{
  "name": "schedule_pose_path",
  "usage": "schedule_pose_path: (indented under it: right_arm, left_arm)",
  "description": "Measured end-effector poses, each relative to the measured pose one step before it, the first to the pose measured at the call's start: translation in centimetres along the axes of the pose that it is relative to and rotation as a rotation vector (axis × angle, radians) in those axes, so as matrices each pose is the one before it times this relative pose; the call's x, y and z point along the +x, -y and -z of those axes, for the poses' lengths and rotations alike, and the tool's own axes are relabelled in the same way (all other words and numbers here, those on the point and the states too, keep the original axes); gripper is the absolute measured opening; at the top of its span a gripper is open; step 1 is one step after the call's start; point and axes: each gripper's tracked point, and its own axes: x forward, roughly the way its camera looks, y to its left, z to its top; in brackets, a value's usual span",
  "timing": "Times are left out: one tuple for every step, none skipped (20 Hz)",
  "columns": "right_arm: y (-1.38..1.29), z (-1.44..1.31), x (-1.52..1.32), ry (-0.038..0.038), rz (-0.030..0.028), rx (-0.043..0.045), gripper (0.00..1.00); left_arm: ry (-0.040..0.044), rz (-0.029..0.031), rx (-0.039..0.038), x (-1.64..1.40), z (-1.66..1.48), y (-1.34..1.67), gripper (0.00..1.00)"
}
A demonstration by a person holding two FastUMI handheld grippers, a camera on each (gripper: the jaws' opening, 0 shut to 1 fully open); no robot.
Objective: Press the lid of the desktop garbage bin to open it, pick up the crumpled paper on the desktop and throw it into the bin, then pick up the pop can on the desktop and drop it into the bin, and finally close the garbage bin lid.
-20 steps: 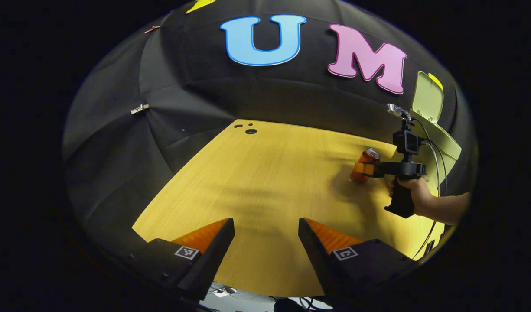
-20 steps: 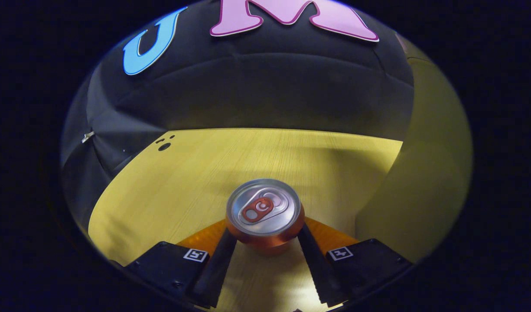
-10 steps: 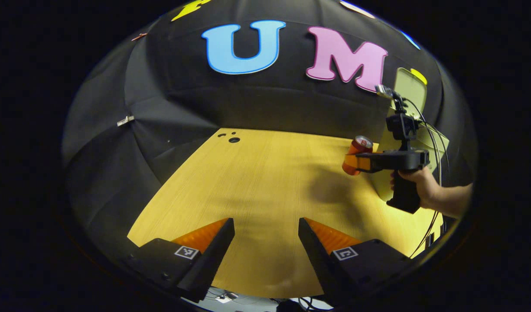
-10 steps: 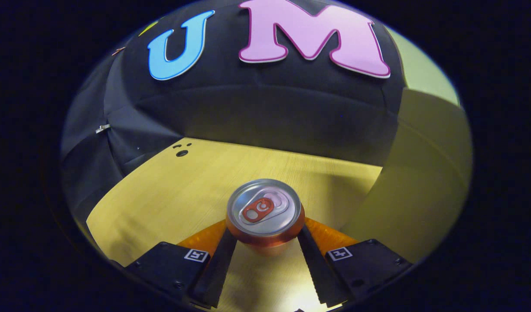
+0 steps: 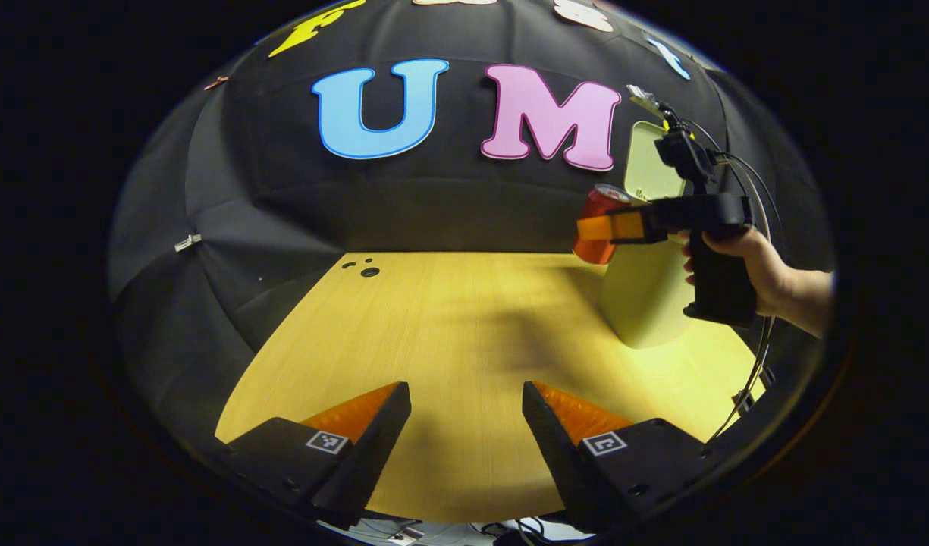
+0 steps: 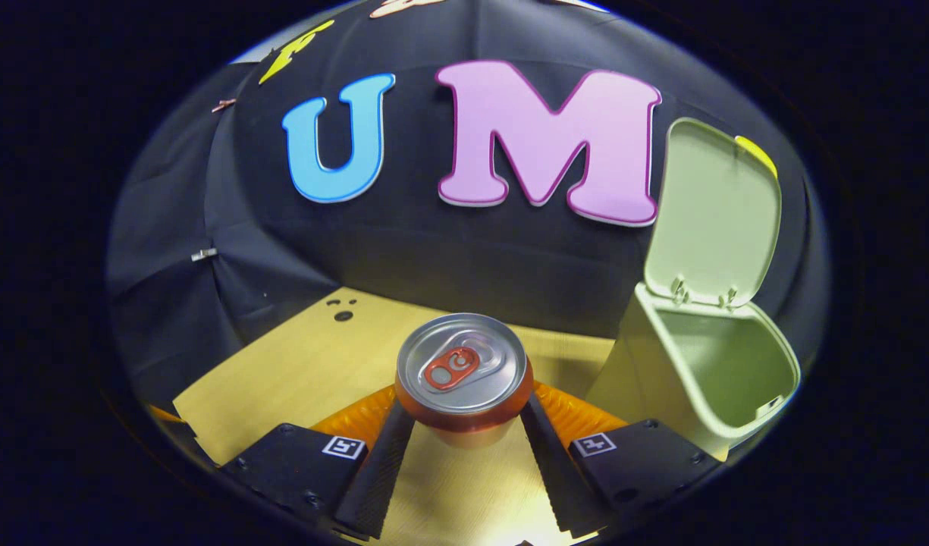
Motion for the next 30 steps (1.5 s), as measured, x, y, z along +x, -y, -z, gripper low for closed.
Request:
schedule_pose_path:
  right_arm:
    - [0.172, -1.272, -0.95, 0.01817, 0.00551, -0.00154, 0.83]
    - [0.166, -1.124, -0.893, 0.01938, 0.00899, -0.00547, 0.83]
    - [0.178, -1.13, -0.799, 0.0155, 0.00572, -0.0093, 0.83]
    - [0.222, -1.068, -0.836, 0.00946, 0.00575, -0.01122, 0.83]
    - [0.316, -1.048, -0.735, 0.01148, 0.00788, -0.00544, 0.83]
    - [0.434, -0.964, -0.732, 0.01294, 0.01098, -0.0021, 0.83]
    - [0.51, -0.969, -0.609, 0.01379, 0.01147, 0.00095, 0.83]
    - [0.59, -0.865, -0.724, 0.01226, 0.01346, 0.00335, 0.83]
    - [0.725, -0.838, -0.646, 0.01153, 0.01247, 0.00557, 0.83]
    - [0.763, -0.75, -0.47, 0.01181, 0.01182, 0.00772, 0.83]
    - [0.878, -0.746, -0.542, 0.0127, 0.01168, 0.00993, 0.83]
    - [1.03, -0.501, -0.404, 0.01229, 0.01164, 0.00913, 0.83]
    - [1.13, -0.528, -0.18, 0.00984, 0.01348, 0.00278, 0.83]
    - [1.251, -0.33, -0.089, 0.00465, 0.01583, 0.00039, 0.83]
    - [1.175, -0.25, 0.054, 0.00337, 0.01234, 0.00449, 0.83]
    - [1.126, -0.153, 0.14, 0.00282, 0.00916, 0.00731, 0.83]
    - [1.138, -0.002, 0.314, -0.00023, 0.0061, 0.00511, 0.83]
    - [1.204, 0.125, 0.425, -0.00401, 0.00725, 0.00269, 0.83]
    - [1.128, 0.371, 0.426, -0.00968, 0.00465, 0.00415, 0.83]
    - [0.912, 0.369, 0.419, -0.0094, 0.00057, 0.00506, 0.83]
    - [0.931, 0.399, 0.451, -0.00426, 0.00048, -0.00106, 0.83]
    - [1.136, 0.468, 0.588, -0.00259, 0.00654, -0.00833, 0.83]
    - [0.879, 0.579, 0.513, -0.00603, 0.00113, -0.00605, 0.83]
    - [0.683, 0.746, 0.558, -0.01207, -0.00434, 0.00046, 0.83]
    - [0.481, 0.701, 0.5, -0.01204, -0.01069, 0.00817, 0.83]
    - [0.536, 0.657, 0.542, -0.01001, -0.01104, 0.00955, 0.83]
    - [0.473, 0.759, 0.49, -0.01107, -0.01192, 0.00714, 0.83]
    - [0.468, 0.731, 0.551, -0.01041, -0.01108, 0.00586, 0.83]
    - [0.384, 0.736, 0.476, -0.01137, -0.0119, 0.00493, 0.83]
    - [0.275, 0.774, 0.445, -0.0139, -0.01362, 0.00569, 0.83]
  left_arm:
    - [0.0046, 0.01292, -0.00396, -0.172, 0.158, 0.1, 0.96]
    - [0.00123, 0.01078, -0.00285, -0.061, 0.367, -0.022, 0.96]
    - [0.00026, 0.01017, -0.00377, -0.141, 0.289, -0.089, 0.96]
    - [0.00223, 0.00918, -0.00417, -0.177, 0.296, -0.106, 0.96]
    - [0.00305, 0.00887, -0.00457, -0.034, 0.089, 0.045, 0.96]
    - [0.00273, 0.00865, -0.00233, -0.189, 0.127, 0.039, 0.96]
    - [0.00352, 0.00875, 0.00036, -0.191, 0.074, -0.051, 0.96]
    - [0.00262, 0.0082, 0.00298, -0.038, 0.154, -0.147, 0.96]
    - [0.00187, 0.00466, 0.00495, -0.061, 0.064, -0.04, 0.96]
    - [-0.0012, 0.00278, 0.00648, -0.069, 0.181, -0.09, 0.96]
    - [-0.00483, -0.00141, 0.0054, 0.021, 0.192, -0.2, 0.96]
    - [-0.00262, -0.00513, 0.00125, 0.097, 0.05, -0.066, 0.96]
    - [-0.00125, -0.0043, -0.00554, 0.007, -0.065, -0.009, 0.96]
    - [-0.00357, -0.00051, -0.00987, 0.193, 0.046, 0.101, 0.96]
    - [-0.00075, -0.00032, -0.0084, 0.111, -0.092, 0.191, 0.96]
    - [0.00047, -0.00567, -0.00452, 0.123, -0.133, 0.172, 0.96]
    - [-0.00131, -0.01183, -0.00161, 0.245, -0.103, 0.119, 0.96]
    - [-0.00577, -0.01519, -0.00337, 0.24, 0.138, 0.042, 0.96]
    - [-0.00831, -0.01776, -0.00968, 0.175, 0.105, 0.018, 0.96]
    - [-0.00587, -0.01635, -0.01711, 0.247, 0.143, 0.211, 0.96]
    - [-0.00112, -0.00926, -0.02253, 0.334, -0.036, 0.441, 0.96]
    - [-0.00477, -0.00836, -0.01895, 0.386, 0.082, 0.554, 0.96]
    - [-0.01542, -0.01423, -0.01061, 0.439, 0.359, 0.436, 0.96]
    - [-0.02058, -0.01955, -0.00825, 0.41, 0.536, 0.48, 0.96]
    - [-0.01194, -0.01167, -0.01158, 0.299, 0.272, 0.605, 0.96]
    - [-0.00822, -0.0052, -0.01452, 0.19, 0.222, 0.803, 0.96]
    - [-0.01001, -0.00758, -0.01268, 0.258, 0.209, 0.841, 0.96]
    - [-0.00631, -0.01138, -0.00883, 0.239, 0.188, 0.695, 0.96]
    - [0.00013, -0.01397, -0.00543, 0.232, -0.026, 0.69, 0.96]
    - [-0.00149, -0.01798, -0.00489, 0.31, 0.068, 0.611, 0.96]
